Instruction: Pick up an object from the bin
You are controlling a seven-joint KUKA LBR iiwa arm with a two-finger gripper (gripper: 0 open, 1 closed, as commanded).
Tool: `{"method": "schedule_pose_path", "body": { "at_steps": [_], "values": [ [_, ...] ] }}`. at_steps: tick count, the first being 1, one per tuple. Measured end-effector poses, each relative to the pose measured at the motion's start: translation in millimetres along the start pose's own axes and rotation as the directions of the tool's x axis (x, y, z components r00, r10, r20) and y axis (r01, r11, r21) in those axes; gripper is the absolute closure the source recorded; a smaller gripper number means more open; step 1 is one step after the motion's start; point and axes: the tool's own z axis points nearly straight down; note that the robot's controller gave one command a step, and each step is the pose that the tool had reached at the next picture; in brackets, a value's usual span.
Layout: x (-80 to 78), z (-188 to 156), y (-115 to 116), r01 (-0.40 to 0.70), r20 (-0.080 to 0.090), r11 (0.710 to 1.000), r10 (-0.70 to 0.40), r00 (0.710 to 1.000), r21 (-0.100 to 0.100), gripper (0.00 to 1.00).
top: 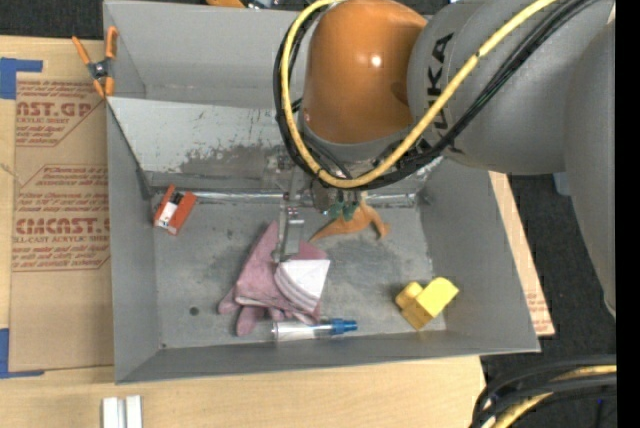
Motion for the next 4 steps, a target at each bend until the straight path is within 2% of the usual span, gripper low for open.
{"method": "schedule_pose_path", "body": {
  "at_steps": [1,2,3,4],
  "values": [
    [0.0,0,0,0.000,0.000,1.000,0.000,1.000,0.000,0.00],
    [31.4,77,13,-0.028,-0.008,1.000,0.028,1.000,0.000,0.00],
    [21.4,88,-21,0.110,0.009,0.994,-0.110,0.994,0.000,0.00],
    [65.8,150,-6,0.192,0.010,0.981,-0.192,0.981,-0.003,1.00]
  ]
}}
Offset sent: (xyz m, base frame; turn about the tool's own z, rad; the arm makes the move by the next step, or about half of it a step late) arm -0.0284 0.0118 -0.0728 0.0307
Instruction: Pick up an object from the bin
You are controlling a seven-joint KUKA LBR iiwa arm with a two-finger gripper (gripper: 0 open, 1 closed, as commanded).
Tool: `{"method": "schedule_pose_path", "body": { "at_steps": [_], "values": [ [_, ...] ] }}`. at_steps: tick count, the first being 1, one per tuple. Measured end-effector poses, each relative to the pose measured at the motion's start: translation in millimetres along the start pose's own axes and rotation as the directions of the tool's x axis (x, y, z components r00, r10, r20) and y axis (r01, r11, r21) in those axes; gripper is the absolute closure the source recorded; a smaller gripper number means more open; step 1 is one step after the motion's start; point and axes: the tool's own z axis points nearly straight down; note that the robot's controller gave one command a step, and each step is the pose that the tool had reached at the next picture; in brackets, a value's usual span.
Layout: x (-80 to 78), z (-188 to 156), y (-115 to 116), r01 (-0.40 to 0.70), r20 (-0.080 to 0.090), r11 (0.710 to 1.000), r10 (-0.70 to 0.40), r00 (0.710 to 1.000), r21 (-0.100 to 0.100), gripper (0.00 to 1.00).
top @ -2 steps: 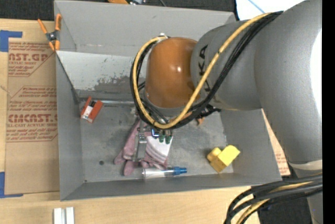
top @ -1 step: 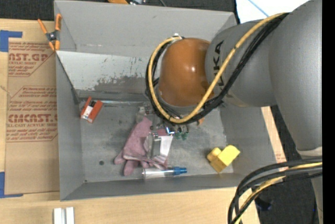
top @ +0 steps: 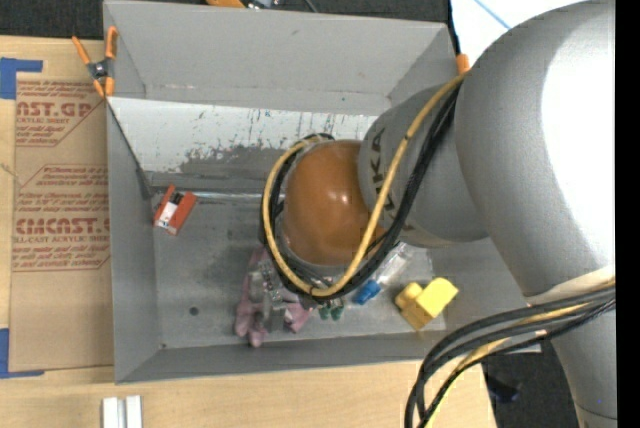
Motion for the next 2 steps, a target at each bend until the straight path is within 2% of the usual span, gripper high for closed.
{"method": "schedule_pose_path", "body": {
  "at_steps": [1,2],
  "values": [
    [0.1,0.9,-0.3,0.000,0.001,1.000,0.000,1.000,0.000,0.00],
    [1.3,0.9,0.0,0.000,-0.004,1.000,0.000,1.000,0.000,1.00]
  ]
}}
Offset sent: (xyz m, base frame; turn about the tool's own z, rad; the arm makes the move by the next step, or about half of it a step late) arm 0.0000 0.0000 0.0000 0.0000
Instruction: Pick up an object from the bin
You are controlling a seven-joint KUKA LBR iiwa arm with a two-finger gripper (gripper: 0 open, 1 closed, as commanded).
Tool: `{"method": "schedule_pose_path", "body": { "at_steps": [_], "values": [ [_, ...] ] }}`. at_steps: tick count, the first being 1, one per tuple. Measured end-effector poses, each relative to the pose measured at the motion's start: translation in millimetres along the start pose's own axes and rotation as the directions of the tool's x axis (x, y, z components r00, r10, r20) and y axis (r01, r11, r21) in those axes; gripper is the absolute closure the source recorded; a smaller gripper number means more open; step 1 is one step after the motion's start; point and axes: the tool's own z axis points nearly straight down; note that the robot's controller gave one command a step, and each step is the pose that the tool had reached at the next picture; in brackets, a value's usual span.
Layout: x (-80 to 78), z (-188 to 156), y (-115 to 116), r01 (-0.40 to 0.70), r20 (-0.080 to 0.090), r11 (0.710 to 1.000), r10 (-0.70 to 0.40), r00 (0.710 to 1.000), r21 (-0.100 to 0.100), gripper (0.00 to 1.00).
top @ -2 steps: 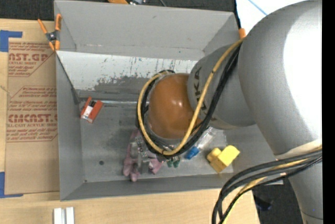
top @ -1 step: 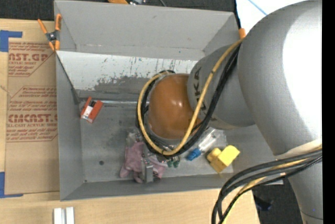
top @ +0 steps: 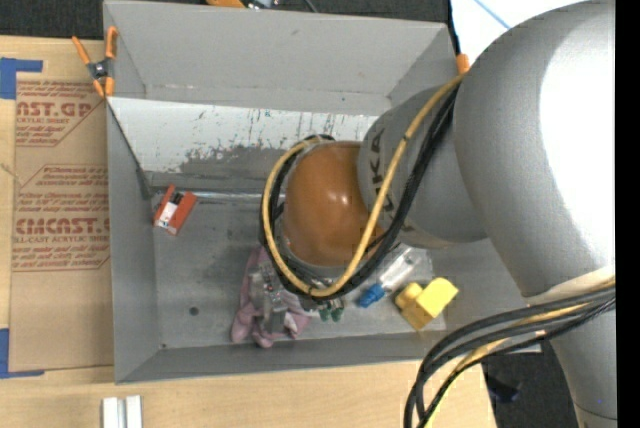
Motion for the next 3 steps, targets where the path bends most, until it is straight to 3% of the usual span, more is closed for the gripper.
{"method": "schedule_pose_path", "body": {
  "at_steps": [1,2,3],
  "values": [
    [0.2,-1,0,0.000,-0.001,1.000,0.000,1.000,0.000,1.00],
    [4.7,-106,8,-0.029,-0.006,1.000,0.029,1.000,-0.001,1.00],
    [-0.4,-163,-20,0.019,-0.008,1.000,-0.019,1.000,0.001,1.00]
  ]
}}
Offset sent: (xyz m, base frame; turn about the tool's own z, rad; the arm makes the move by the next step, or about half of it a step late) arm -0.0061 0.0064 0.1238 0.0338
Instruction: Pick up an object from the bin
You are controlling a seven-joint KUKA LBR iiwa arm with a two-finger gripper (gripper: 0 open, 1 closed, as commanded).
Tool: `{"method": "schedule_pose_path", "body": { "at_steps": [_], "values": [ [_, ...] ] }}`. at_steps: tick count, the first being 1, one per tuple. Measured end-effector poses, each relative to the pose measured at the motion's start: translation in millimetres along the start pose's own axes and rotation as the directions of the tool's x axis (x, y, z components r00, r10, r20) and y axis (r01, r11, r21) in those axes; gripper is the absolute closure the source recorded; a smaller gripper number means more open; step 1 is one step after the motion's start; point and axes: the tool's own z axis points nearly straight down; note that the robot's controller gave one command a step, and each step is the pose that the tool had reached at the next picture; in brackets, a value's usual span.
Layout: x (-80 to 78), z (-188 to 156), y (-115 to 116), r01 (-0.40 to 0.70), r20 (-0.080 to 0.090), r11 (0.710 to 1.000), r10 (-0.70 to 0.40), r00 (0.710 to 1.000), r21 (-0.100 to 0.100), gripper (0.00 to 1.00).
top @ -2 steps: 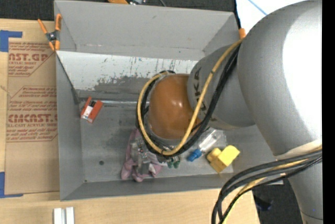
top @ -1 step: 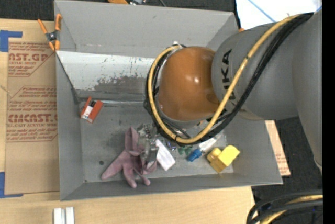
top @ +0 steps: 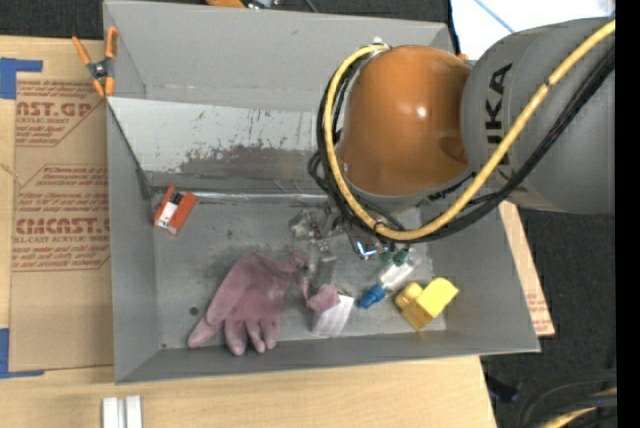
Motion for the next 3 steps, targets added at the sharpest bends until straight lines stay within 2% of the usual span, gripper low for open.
{"method": "schedule_pose_path", "body": {
  "at_steps": [1,2,3],
  "values": [
    [-1.8,16,5,0.004,0.012,1.000,-0.004,1.000,-0.001,1.00],
    [-9.6,103,15,0.220,0.008,0.976,-0.220,0.976,0.000,1.00],
    [-3.2,-13,16,0.070,0.005,0.998,-0.070,0.998,-0.003,1.00]
  ]
}}
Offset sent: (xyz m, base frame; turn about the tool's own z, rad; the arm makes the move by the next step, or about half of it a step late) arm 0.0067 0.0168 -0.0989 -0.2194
